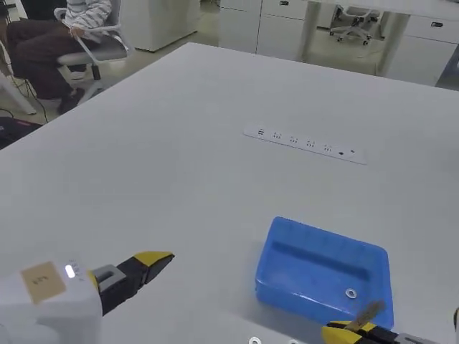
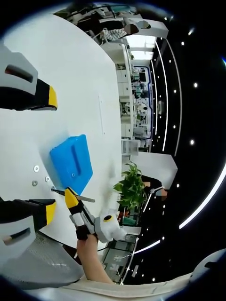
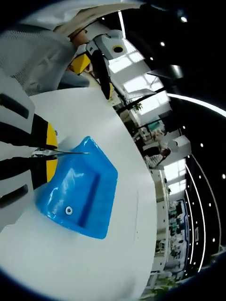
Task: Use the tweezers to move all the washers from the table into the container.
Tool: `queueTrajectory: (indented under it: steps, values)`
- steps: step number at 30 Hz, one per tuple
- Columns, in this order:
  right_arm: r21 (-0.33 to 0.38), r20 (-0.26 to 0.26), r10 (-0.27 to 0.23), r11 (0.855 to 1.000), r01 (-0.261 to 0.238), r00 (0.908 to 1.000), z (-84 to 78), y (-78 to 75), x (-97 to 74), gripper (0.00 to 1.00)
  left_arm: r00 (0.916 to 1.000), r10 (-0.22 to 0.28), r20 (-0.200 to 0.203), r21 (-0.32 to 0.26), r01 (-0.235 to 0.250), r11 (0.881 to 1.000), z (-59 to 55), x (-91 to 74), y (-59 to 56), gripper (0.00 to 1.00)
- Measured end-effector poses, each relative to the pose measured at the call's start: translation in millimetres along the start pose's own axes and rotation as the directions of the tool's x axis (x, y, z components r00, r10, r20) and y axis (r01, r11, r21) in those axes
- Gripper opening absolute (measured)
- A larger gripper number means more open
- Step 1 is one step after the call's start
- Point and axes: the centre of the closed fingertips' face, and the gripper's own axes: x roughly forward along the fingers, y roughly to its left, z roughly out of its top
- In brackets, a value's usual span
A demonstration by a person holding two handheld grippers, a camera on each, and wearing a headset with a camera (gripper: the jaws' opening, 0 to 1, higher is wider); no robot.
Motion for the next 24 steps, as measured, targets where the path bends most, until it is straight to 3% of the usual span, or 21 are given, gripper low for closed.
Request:
queueTrajectory:
  steps: [3,13,15,24]
  values:
    - [0.072,0.035,0.008,0.997,-0.01,0.9994,6.0,0.5,-8.6,0.03,1.0,-0.002,0.005,-0.005,0.002,1.0,0.7,-0.2,-0.2,0.78]
    - [0.154,0.105,0.014,0.988,-0.03,0.9944,31.8,6.1,-32.3,0.03,0.9999,-0.001,0.012,-0.009,0.001,1.0,1.9,-0.6,-0.1,0.78]
    - [0.178,0.14,-0.002,0.984,-0.023,0.9902,38.7,6.3,-39.6,0.03,0.9999,0.002,0.013,-0.007,-0.002,1.0,2.1,-0.7,0.6,0.78]
    - [0.219,0.188,-0.036,0.976,-0.006,0.9814,60.0,-0.5,-57.6,0.03,0.9999,0.0,0.017,-0.009,0.0,1.0,2.5,-0.9,0.2,0.78]
